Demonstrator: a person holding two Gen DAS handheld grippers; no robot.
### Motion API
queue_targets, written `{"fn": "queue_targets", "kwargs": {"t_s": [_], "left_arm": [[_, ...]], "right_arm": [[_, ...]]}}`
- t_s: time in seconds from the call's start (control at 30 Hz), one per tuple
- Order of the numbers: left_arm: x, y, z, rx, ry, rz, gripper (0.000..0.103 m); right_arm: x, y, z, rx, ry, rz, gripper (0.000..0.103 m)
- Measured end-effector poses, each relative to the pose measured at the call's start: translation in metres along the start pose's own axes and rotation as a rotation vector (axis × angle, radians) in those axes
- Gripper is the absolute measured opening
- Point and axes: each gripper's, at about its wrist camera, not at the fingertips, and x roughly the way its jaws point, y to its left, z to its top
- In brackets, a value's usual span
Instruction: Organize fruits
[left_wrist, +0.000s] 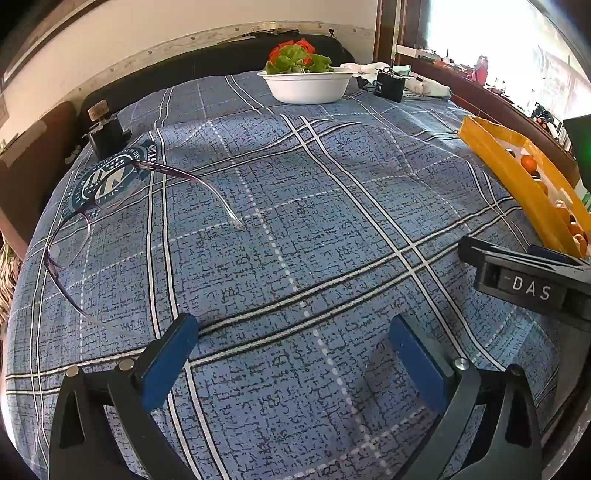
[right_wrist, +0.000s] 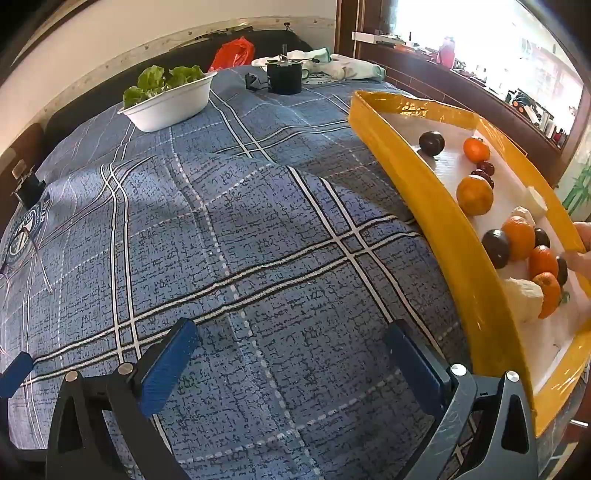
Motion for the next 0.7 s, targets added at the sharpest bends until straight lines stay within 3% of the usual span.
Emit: {"fn": "queue_targets", "kwargs": {"t_s": [0.7], "left_arm": [[0.0001,0.0002,0.0002,0.0,0.001,-0.001,0.103]], "right_arm": [[-0.0006,0.0001,-0.0016,0.0,-0.005,-0.002,0.103]]}}
